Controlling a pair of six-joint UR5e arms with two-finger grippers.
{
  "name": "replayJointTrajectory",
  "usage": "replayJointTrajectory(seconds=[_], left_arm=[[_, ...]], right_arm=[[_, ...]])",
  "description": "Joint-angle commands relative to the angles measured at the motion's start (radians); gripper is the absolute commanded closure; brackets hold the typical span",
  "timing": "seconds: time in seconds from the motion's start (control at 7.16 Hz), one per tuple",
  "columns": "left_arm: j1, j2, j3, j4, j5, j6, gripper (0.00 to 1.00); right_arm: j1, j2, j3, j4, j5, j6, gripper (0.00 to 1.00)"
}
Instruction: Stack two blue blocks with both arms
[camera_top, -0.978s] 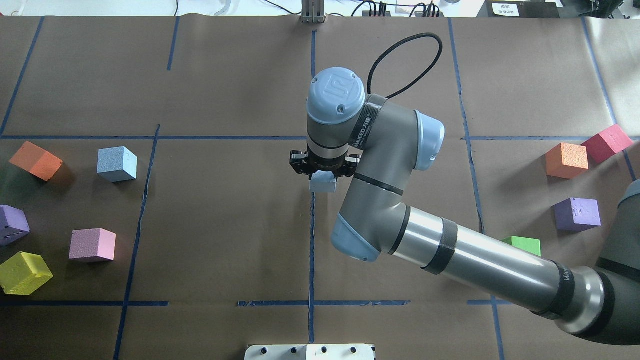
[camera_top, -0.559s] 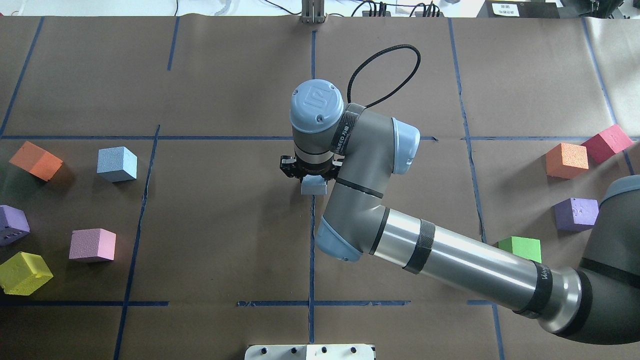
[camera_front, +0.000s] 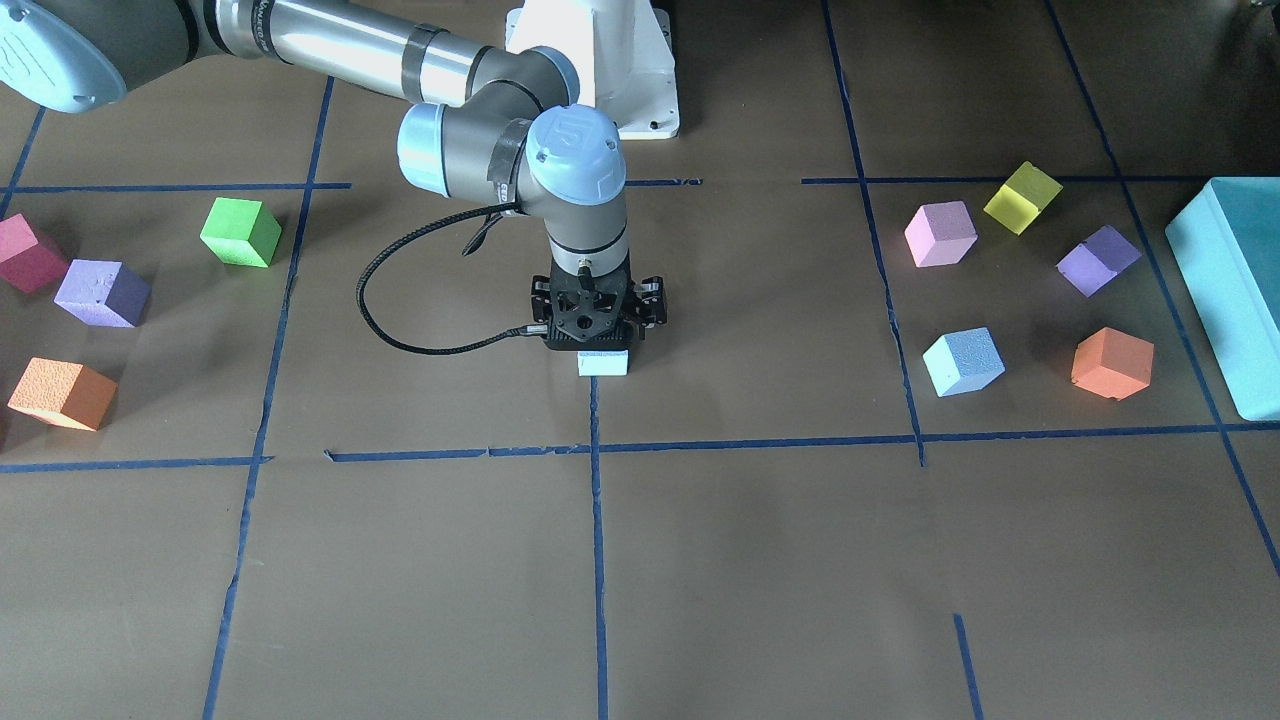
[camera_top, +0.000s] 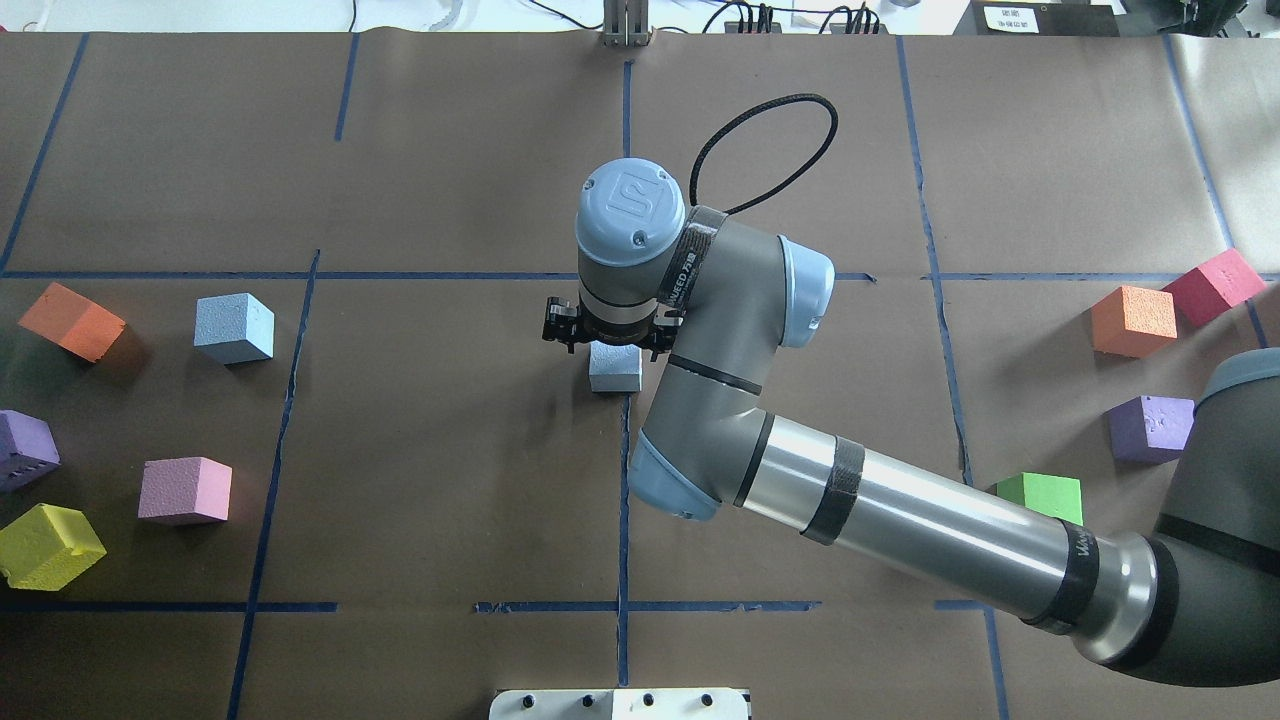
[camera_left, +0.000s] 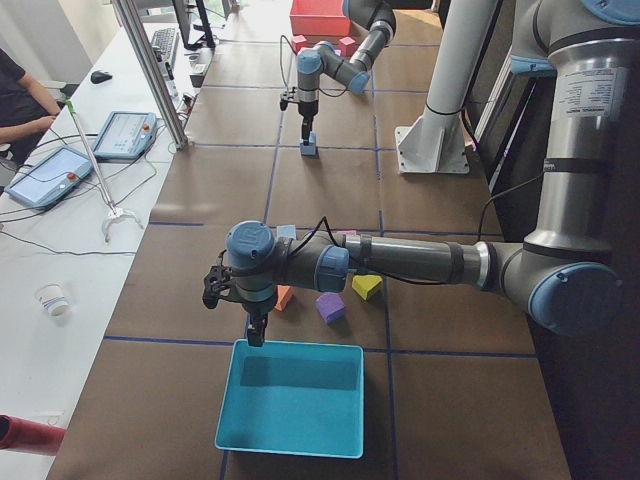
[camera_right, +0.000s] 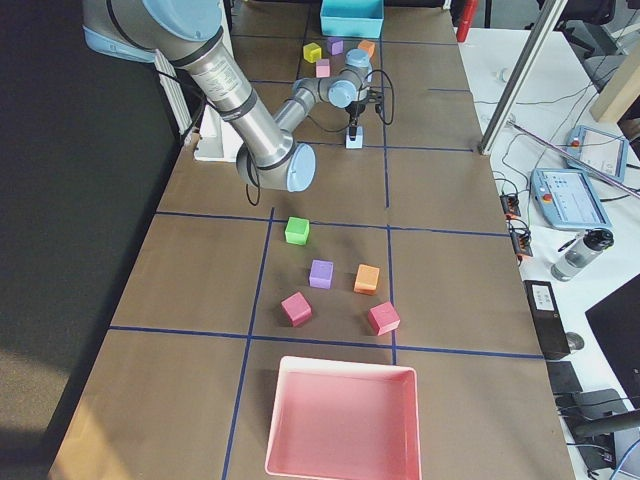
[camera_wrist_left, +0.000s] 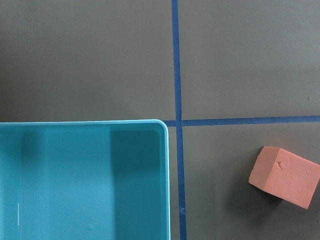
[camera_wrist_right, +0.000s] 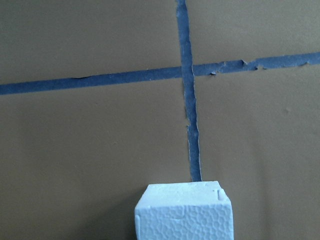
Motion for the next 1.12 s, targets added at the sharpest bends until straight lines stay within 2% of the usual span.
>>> replayJointTrajectory(seconds=[0.0,0.28,0.42,0.7,0.84,0.98], left_arm=[[0.005,-0.005,-0.011,-0.002,0.0,-0.019,0.0],[0.07,-0.008,-0.082,-0.002,0.0,-0.131,0.0],[0.158,-0.011,-0.122,-0.008,0.003,-0.226,0.0],[0.29,-0.04,-0.197,-0.105,0.003,-0.465,0.0],[0.336,-0.079,-0.23,-0.107,0.006,-0.553,0.0],[0.4,-0.112,-0.23,-0.109,0.015,-0.608,0.0]], right_arm=[[0.046,-0.005,0.035,-0.008,0.031,-0.005,0.0],[0.121,-0.028,0.17,-0.145,0.105,-0.026,0.0],[0.17,-0.057,0.25,-0.227,0.147,-0.078,0.0],[0.282,-0.241,0.447,-0.338,0.154,-0.303,0.0],[0.361,-0.324,0.491,-0.342,0.16,-0.453,0.0],[0.436,-0.387,0.491,-0.341,0.198,-0.602,0.0]])
